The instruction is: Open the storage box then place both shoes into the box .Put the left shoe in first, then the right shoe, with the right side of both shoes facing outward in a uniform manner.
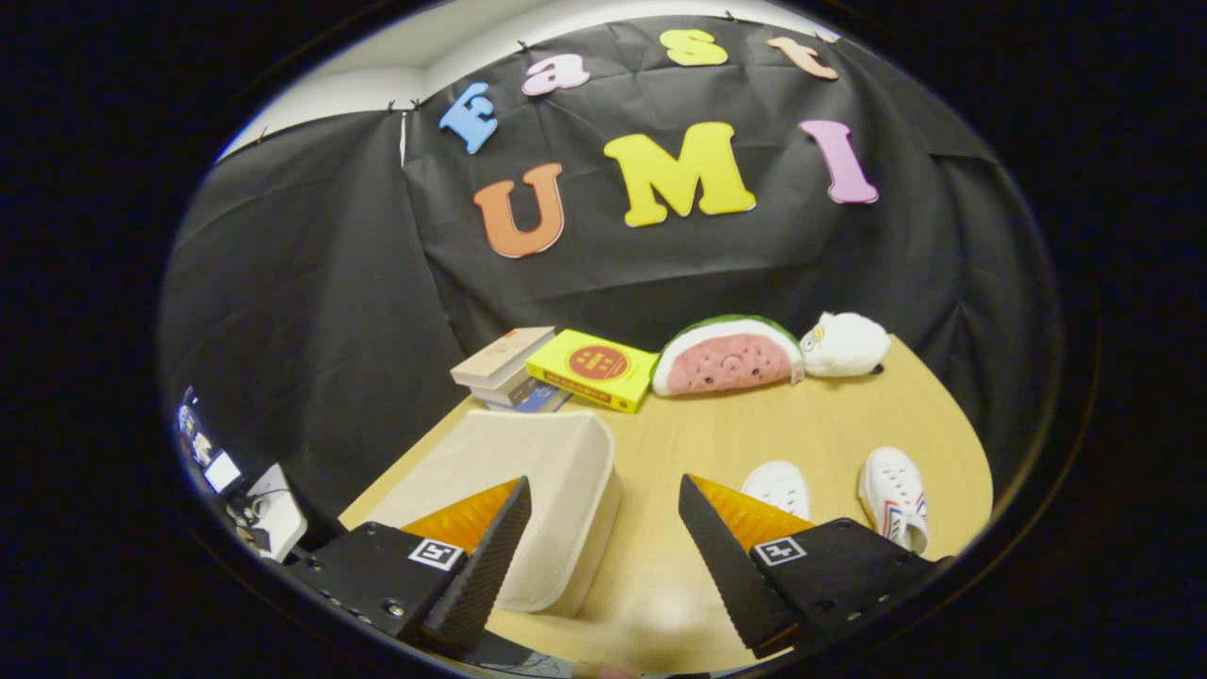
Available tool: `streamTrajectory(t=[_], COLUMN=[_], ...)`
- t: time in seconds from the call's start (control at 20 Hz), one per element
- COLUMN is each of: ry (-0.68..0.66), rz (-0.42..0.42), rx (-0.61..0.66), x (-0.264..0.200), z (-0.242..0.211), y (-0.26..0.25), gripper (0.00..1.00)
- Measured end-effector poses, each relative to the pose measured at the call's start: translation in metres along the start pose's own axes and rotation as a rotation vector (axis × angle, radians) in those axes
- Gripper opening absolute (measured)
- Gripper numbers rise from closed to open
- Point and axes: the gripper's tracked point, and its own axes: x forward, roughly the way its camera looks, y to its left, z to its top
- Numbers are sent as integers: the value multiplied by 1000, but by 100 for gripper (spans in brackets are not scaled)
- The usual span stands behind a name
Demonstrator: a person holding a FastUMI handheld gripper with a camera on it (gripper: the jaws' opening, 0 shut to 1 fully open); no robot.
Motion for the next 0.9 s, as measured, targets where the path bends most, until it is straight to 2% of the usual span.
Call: streamTrajectory(t=[0.45,0.9], ry=[212,316], rz=[108,267], rx=[164,414], x=[47,66], z=[-54,-67], y=[21,43], gripper=[95,96])
